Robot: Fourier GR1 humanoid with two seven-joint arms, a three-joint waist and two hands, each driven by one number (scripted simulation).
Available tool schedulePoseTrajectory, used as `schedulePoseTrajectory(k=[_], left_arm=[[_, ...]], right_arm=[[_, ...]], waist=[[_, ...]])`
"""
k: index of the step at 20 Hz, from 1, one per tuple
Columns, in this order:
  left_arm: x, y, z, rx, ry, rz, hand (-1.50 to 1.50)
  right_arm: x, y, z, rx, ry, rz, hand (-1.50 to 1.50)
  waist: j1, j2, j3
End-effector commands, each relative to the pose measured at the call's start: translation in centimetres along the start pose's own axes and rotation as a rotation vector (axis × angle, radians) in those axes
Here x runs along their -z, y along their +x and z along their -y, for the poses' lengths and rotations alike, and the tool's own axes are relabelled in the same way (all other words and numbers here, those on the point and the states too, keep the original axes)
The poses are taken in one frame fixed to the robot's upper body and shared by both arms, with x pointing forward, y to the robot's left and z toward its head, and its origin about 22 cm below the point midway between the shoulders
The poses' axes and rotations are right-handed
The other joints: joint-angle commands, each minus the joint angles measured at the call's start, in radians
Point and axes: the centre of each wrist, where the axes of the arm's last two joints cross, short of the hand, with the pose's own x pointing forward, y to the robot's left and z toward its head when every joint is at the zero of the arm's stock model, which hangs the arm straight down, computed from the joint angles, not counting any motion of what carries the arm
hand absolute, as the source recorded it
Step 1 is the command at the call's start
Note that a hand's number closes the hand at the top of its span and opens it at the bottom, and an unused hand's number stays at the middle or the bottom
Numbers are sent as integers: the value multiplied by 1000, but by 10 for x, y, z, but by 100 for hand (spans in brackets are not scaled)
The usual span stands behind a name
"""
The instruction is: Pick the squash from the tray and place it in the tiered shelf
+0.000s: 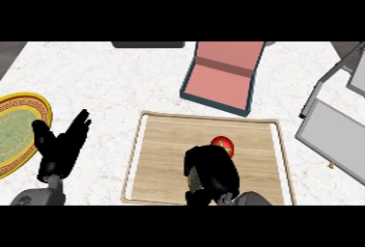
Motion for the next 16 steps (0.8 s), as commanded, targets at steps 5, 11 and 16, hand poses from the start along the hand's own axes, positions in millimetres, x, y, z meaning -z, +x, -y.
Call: schedulePoseTrajectory(k=[5, 11, 16], left_arm=[[-8, -14, -21, -4, 46, -60, 0], [-7, -10, -24, -10, 25, -72, 0], [-16, -17, -15, 4, -1, -72, 0]], right_arm=[[12, -95, 47, 318, -218, -541, 150], [-27, -73, 94, 359, -456, -506, 150], [-51, -29, 138, 313, -722, -472, 150]], waist=[[-46, 15, -7], [-22, 8, -8], [-9, 5, -9]])
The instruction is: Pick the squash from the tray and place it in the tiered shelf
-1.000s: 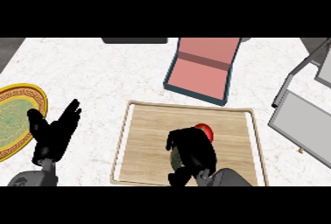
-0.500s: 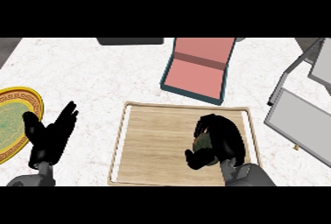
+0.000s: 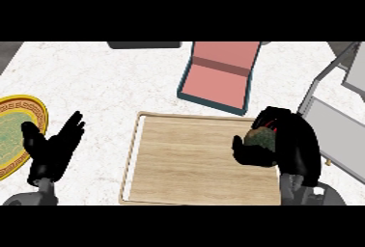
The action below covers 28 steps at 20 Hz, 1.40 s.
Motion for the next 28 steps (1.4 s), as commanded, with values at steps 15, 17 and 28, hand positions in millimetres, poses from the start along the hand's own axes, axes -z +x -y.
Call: schedulePoseTrajectory(k=[15, 17, 28], left_arm=[[3, -19, 15, -13, 10, -62, 0], [-4, -25, 16, -12, 4, -59, 0], [5, -6, 6, -12, -9, -59, 0]], right_arm=[[-32, 49, 162, 44, -503, -91, 150], [-22, 38, 183, 53, -503, -104, 150], [22, 50, 288, 94, -571, -146, 150]], waist=[[-6, 6, -9], [-10, 3, -8], [4, 7, -7]])
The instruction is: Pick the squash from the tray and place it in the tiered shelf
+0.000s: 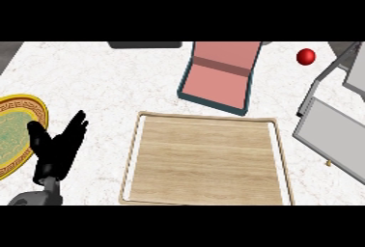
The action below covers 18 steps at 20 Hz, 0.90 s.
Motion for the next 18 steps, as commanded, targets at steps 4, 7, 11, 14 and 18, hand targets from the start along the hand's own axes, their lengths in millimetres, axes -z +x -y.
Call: schedulePoseTrajectory(k=[4, 7, 11, 14, 18], left_arm=[[7, 1, 4, 2, -1, -67, 0], [-1, -13, 3, -5, -1, -74, 0], [2, -8, 3, -12, -7, -56, 0], [-1, -12, -9, 9, -9, -61, 0], [3, -11, 4, -1, -21, -53, 0]], right_arm=[[63, -6, 30, -107, 103, -150, 150], [81, -16, 44, -123, 129, -153, 150], [98, -25, 32, -171, 154, -135, 150], [112, -37, 20, -204, 169, -155, 150], [109, -47, 5, -186, 141, -159, 150]], waist=[[8, 11, -5], [11, 10, -4], [16, 13, -4], [21, 14, -4], [18, 13, -4]])
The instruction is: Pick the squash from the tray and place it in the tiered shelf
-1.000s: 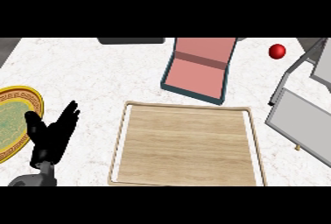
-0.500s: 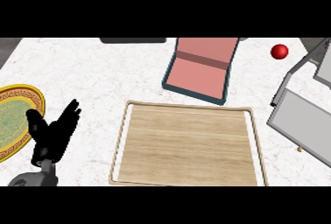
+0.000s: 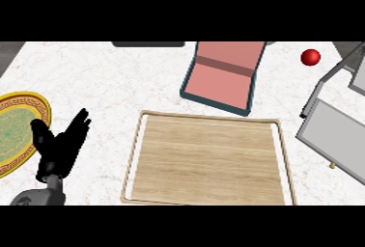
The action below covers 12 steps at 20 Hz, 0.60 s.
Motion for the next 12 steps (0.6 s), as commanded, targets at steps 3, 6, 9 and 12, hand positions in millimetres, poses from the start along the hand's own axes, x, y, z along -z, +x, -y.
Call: schedulePoseTrajectory(k=[3, 6, 9, 12], left_arm=[[-3, -4, 16, 1, -9, -71, 0], [3, -31, 12, 8, 2, -68, 0], [-4, -16, 4, 9, 10, -54, 0], [0, -17, 7, -13, -2, -71, 0]], right_arm=[[27, -16, -14, -13, -29, -18, 150], [37, -25, -16, -30, -29, -25, 150], [44, -28, -18, 3, -36, -10, 150], [41, -36, -25, 27, -19, 39, 150]], waist=[[5, 6, -5], [2, 8, -6], [6, 7, -5], [1, 6, -5]])
